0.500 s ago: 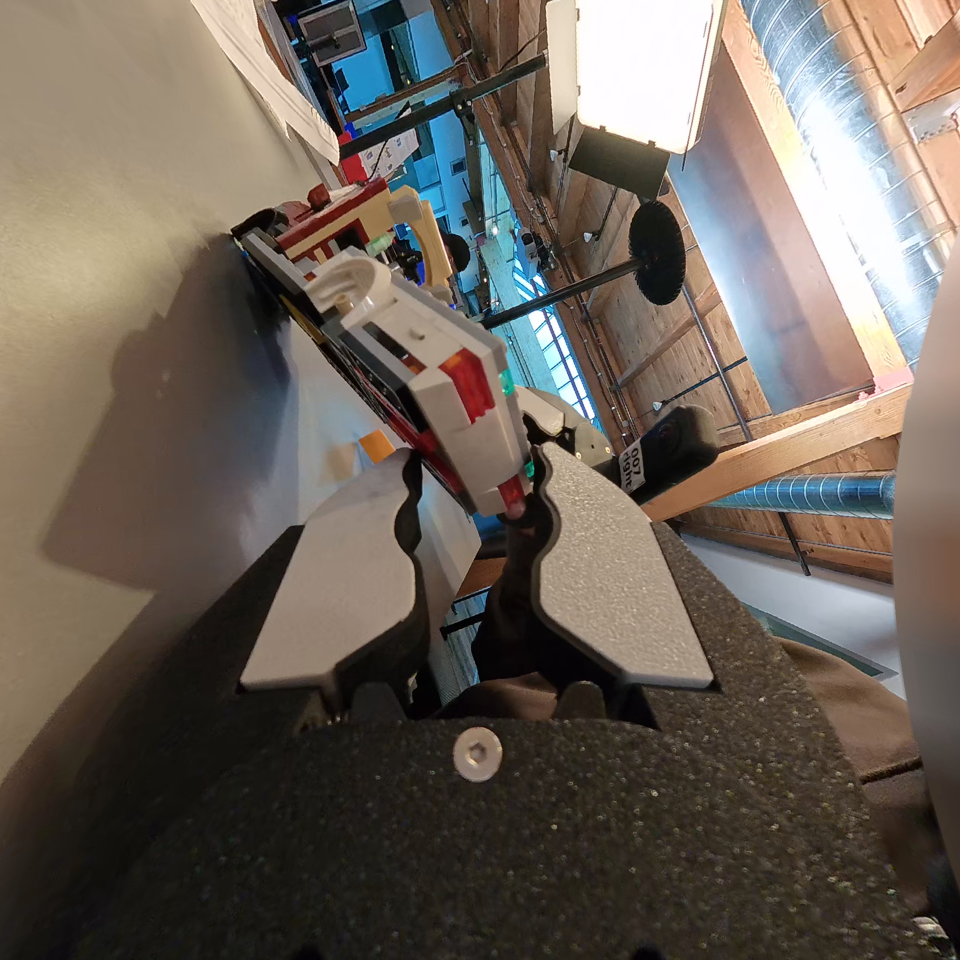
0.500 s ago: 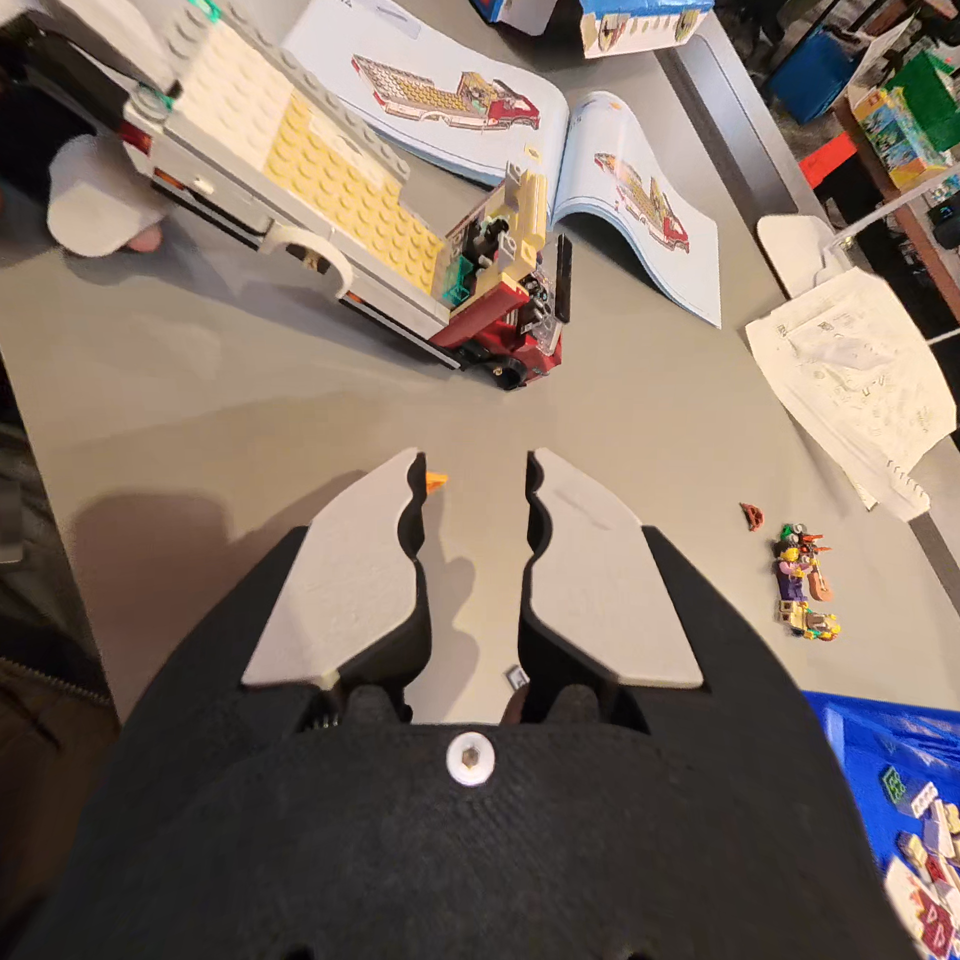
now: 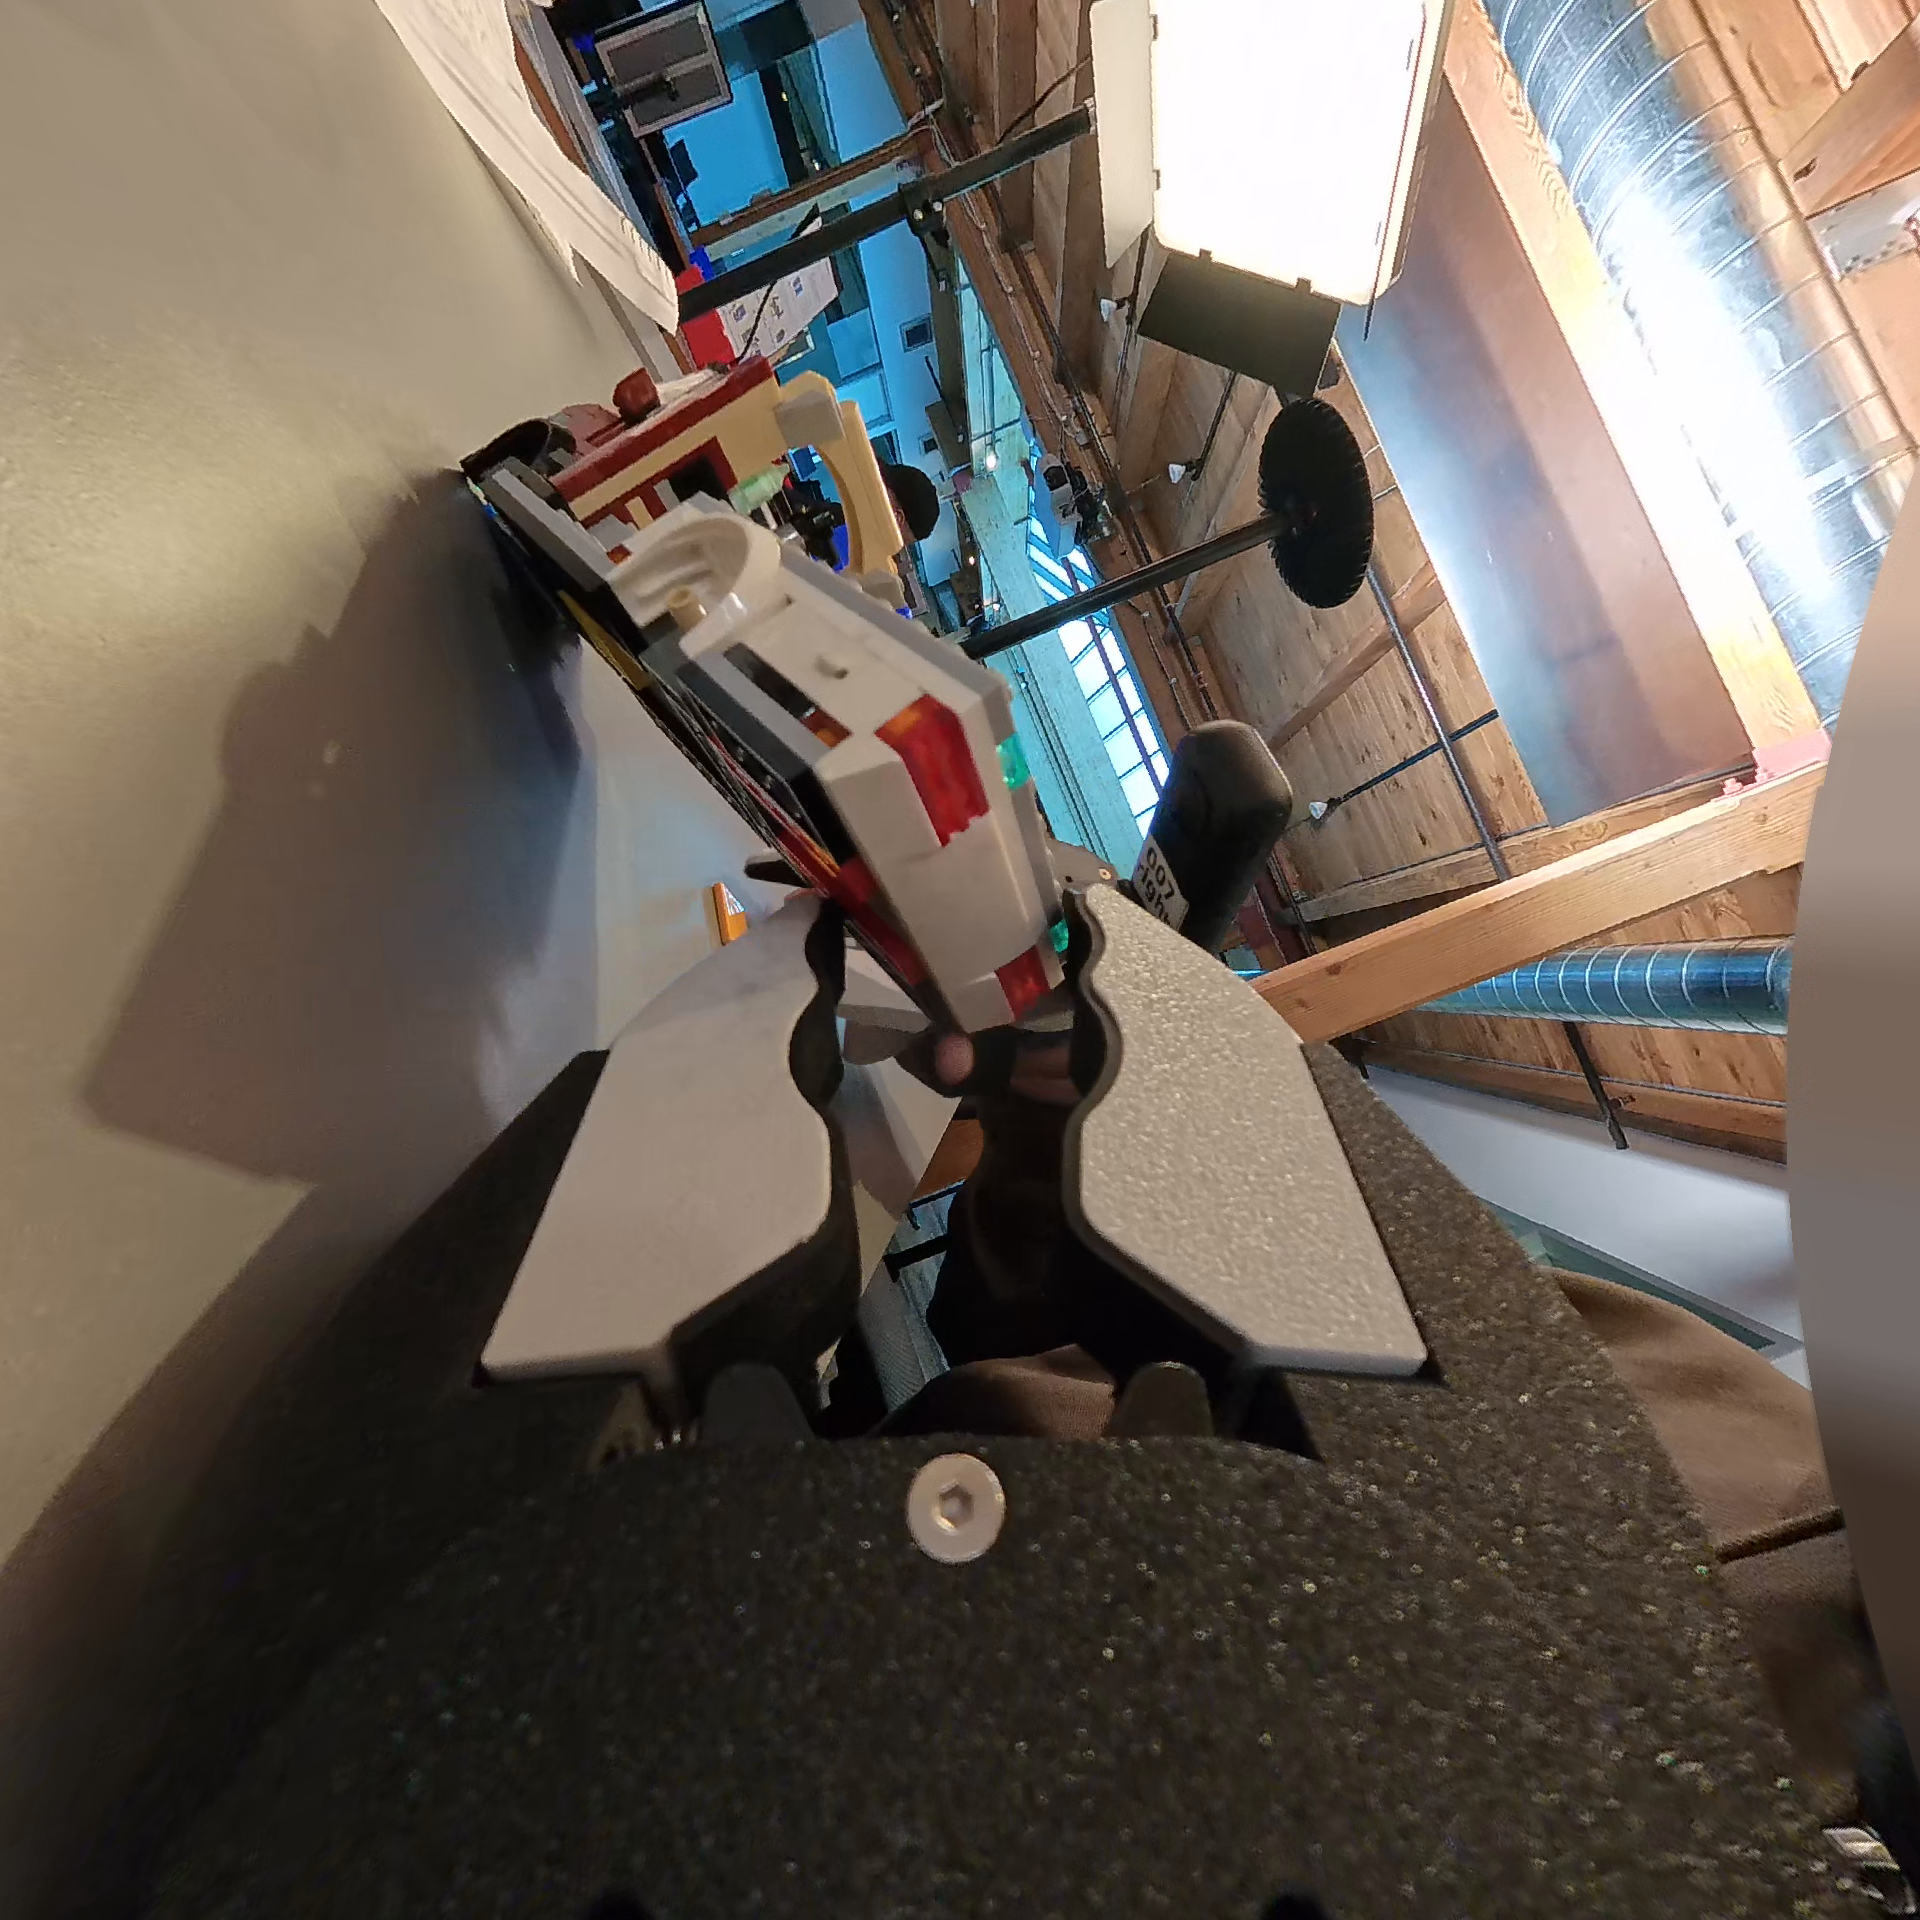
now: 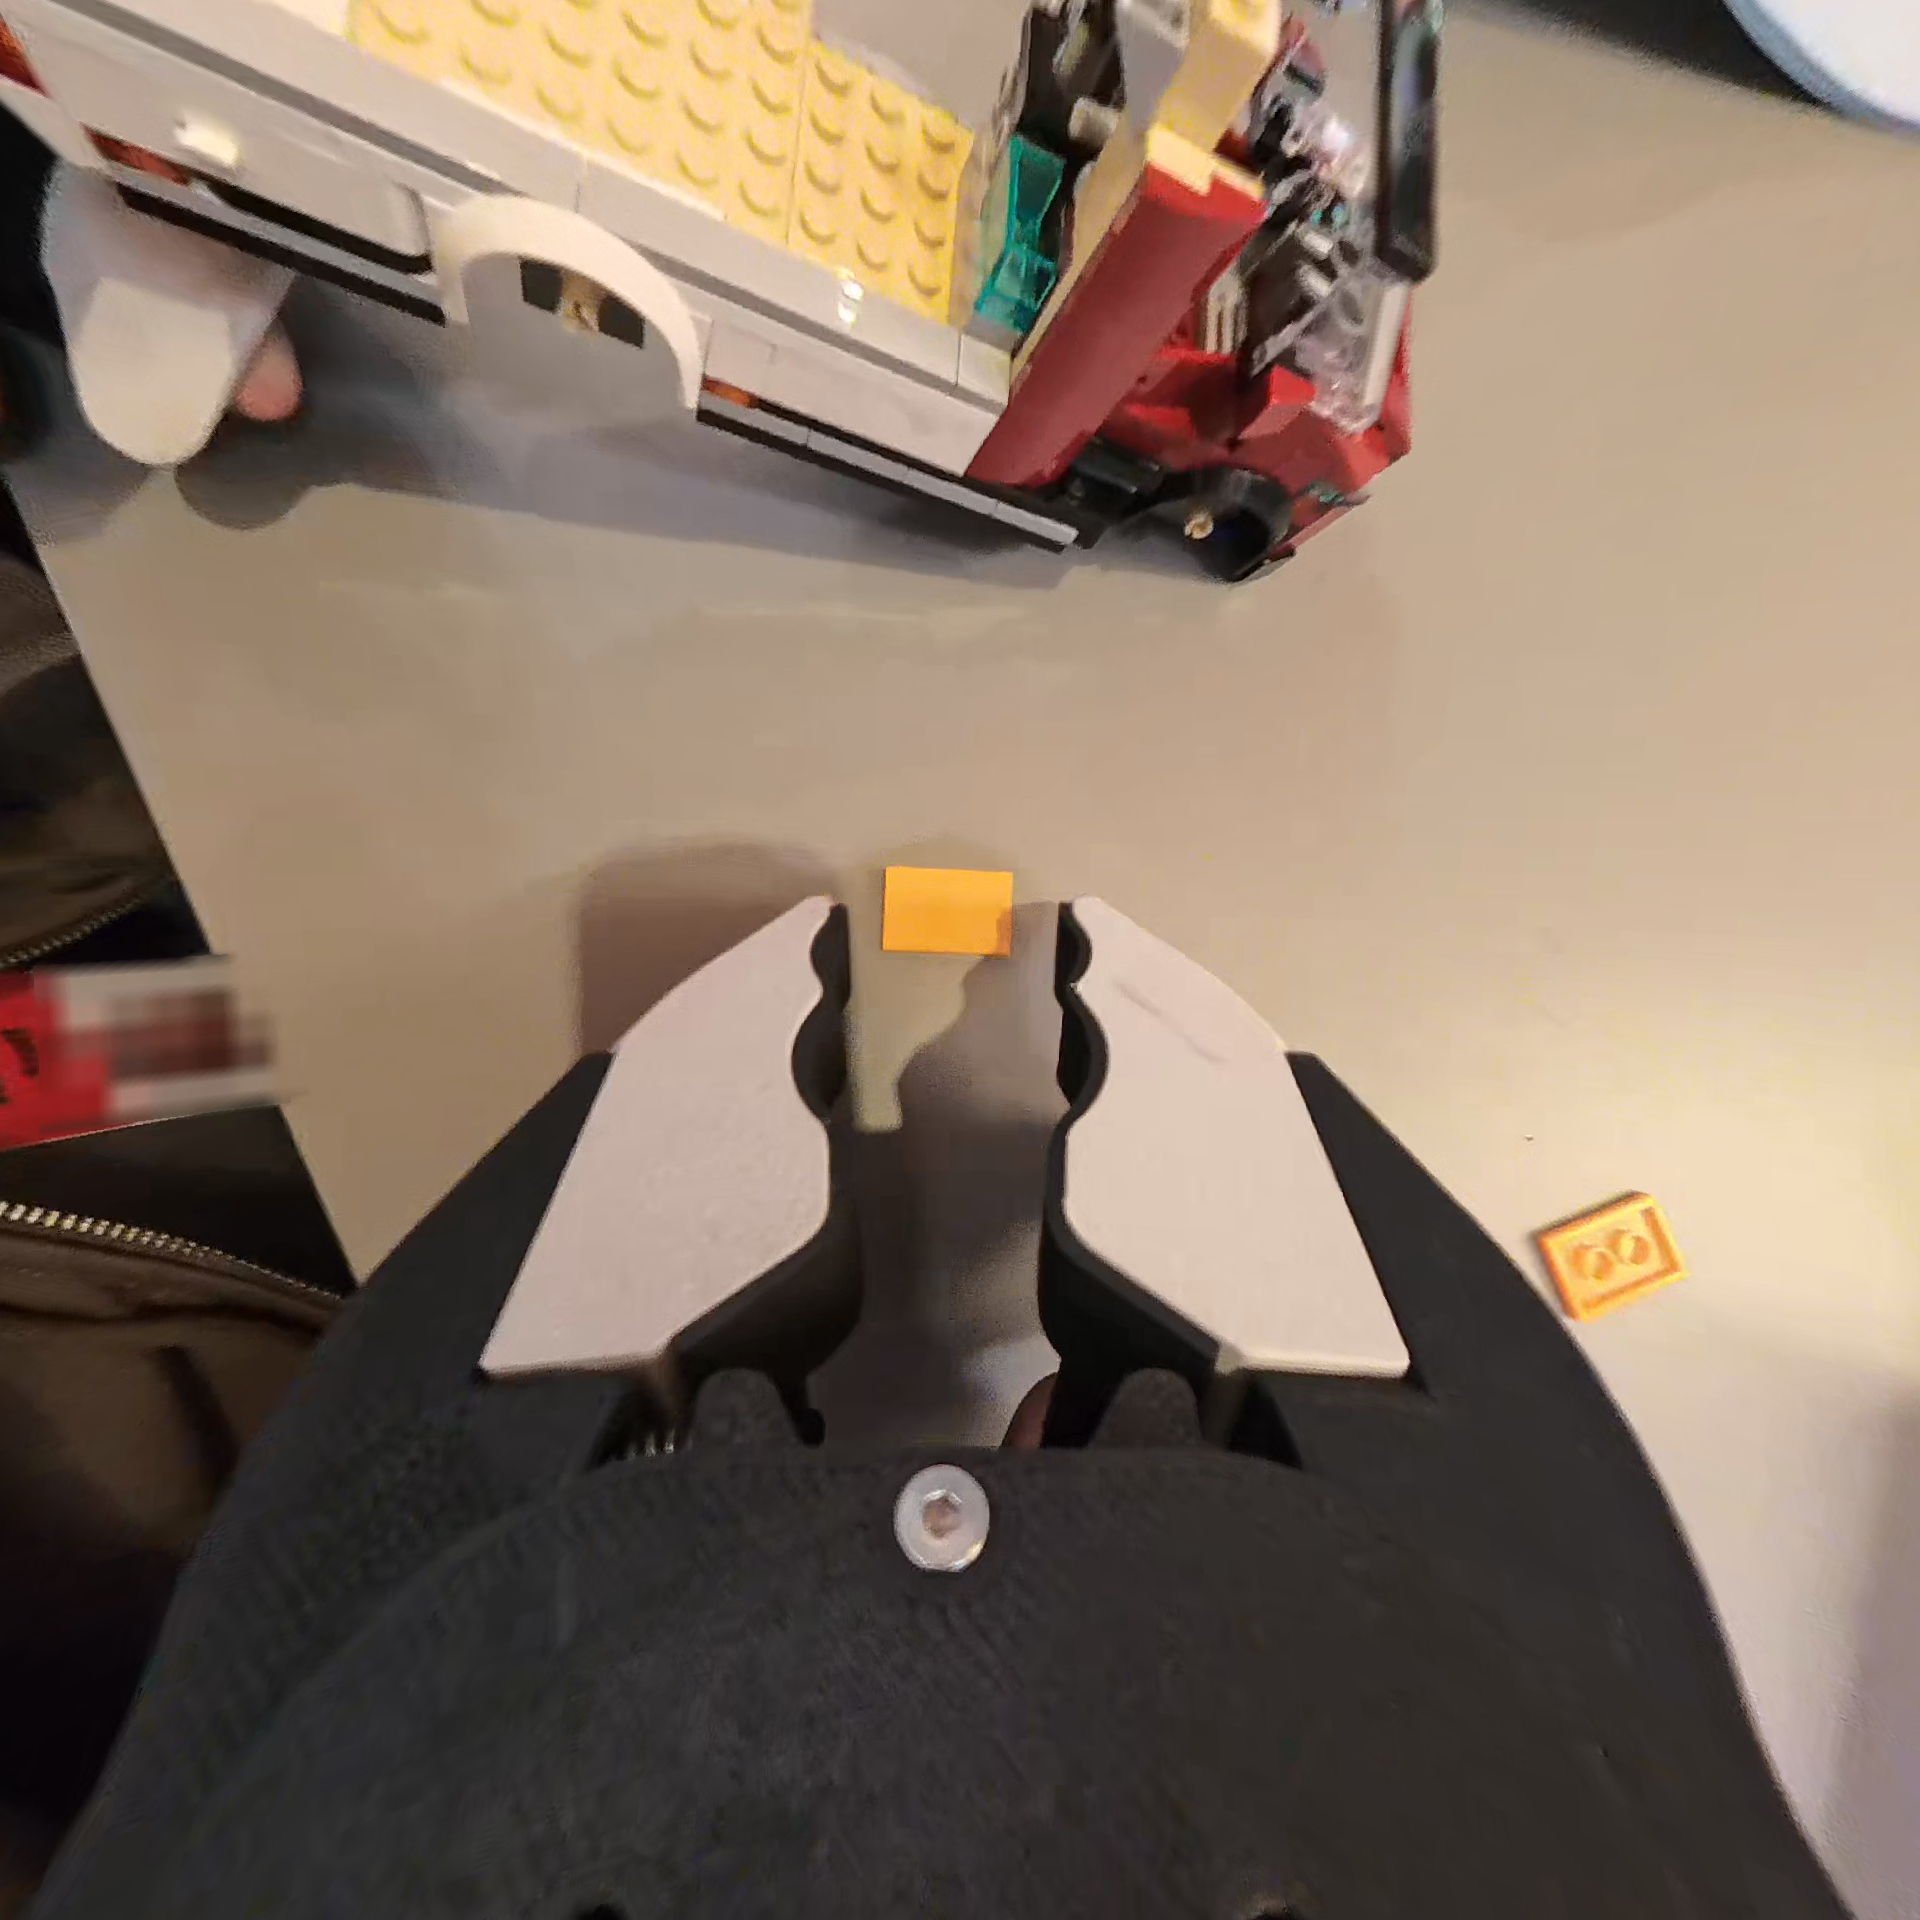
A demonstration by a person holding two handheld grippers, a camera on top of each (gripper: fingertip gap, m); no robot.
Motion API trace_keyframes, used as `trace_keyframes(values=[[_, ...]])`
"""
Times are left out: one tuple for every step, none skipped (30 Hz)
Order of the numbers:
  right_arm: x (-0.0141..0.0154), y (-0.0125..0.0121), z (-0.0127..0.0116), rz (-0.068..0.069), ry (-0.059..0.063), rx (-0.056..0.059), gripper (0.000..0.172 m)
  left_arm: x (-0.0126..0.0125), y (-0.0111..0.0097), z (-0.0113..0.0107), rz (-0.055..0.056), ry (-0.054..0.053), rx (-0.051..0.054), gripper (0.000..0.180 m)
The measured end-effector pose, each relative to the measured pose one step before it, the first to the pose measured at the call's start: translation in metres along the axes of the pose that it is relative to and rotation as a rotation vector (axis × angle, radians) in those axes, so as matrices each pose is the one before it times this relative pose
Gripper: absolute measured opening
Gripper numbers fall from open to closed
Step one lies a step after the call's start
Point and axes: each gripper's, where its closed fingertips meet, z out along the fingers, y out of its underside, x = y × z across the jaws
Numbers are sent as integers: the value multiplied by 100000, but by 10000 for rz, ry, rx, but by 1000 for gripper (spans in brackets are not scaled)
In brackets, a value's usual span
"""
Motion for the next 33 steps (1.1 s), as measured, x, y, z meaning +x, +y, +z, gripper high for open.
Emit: trace_keyframes(values=[[-57, 218, 303, 30, 10, -206, 38, 4, 5, -12, 3, 3, -3, 41], [43, 96, 230, 47, 48, -120, 38, 7, -3, -7, -6, 7, 6, 41], [155, -106, 77, 108, 97, -2, 38, 11, -11, -10, -13, 9, 5, 41], [89, -50, 43, 34, 41, -43, 37, 7, -14, -8, -11, 7, 7, 41], [-37, -32, 20, -42, -18, -40, 34, -6, -19, -3, -18, 4, 5, 41], [-172, -14, 28, -46, -90, -41, 30, -12, -15, -22, -32, -7, -4, 41], [-233, -9, 23, -32, -127, -40, 25, -28, -95, -51, -46, -12, 38, 41], [-131, -49, 35, -48, -44, -18, 24, -23, -177, -88, -65, 2, 84, 41], [-22, -24, 10, -53, 7, -34, 24, -27, -186, -88, -62, -1, 72, 41], [-2, -4, 4, -17, -16, -52, 24, -46, -172, -83, -25, -26, 40, 41], [-11, -39, 24, -30, -25, -33, 24, -34, -132, -66, 1, -43, 17, 41], [-15, -65, 35, -60, -19, -8, 24, -28, -92, -31, 9, -40, 3, 41], [-5, -82, 54, -43, -14, 19, 23, 3, -35, 1, 54, -37, -29, 41], [-36, -103, 67, -44, -40, 29, 23, 4, 18, 28, 56, -35, -51, 41], [-111, -122, 58, -110, -79, 55, 23, -18, 60, 35, 30, -22, -46, 41], [-48, -117, 46, -73, -56, 55, 23, -41, 82, 38, -2, -18, -34, 40], [26, -160, -21, -16, -29, 69, 23, -52, 121, 30, -4, -19, -45, 40], [8, -293, -155, -17, -63, 150, 5, -53, 114, 6, -10, -8, -21, 40], [-33, -630, -310, -17, -102, 360, 0, -60, 117, -8, -21, 0, 3, 40], [-168, -677, -390, 53, -229, 308, 0, -44, 87, -18, -18, -15, 11, 39], [-132, -667, -402, 54, -194, 241, 0, -42, 115, -7, 34, -49, -9, 39], [78, -610, -315, -19, -26, 175, 0, -46, 132, 8, 3, -37, -33, 39], [237, -323, -182, -79, 86, 11, 3, -42, 122, 10, -8, -20, -36, 39], [170, 26, -23, -120, 36, -189, 7, -18, 65, 16, 22, -18, -18, 39], [164, 162, 33, -123, 23, -212, 11, -9, 15, -4, 22, -8, 1, 39], [287, 64, 18, -109, 110, -80, 13, -3, -22, -11, 0, 1, 3, 39], [351, -13, -28, -158, 127, 1, 17, -16, -17, -11, -6, -2, -6, 39], [471, -105, -84, -269, 194, 51, 20, -7, -7, -8, 1, -4, -20, 39], [606, -272, -170, -431, 270, 105, 24, -6, 5, -4, 3, -4, -41, 39], [652, -437, -240, -650, 327, 150, 27, -22, 16, 15, 4, -9, -41, 39], [636, -686, -262, -891, 341, 235, 32, -15, 8, 9, 6, -10, -37, 39], [488, -907, -249, -1026, 304, 305, 39, -12, 15, 20, 0, -16, -28, 39], [224, -996, -182, -1056, 174, 263, 43, -21, 19, 26, -12, -10, -16, 39]])
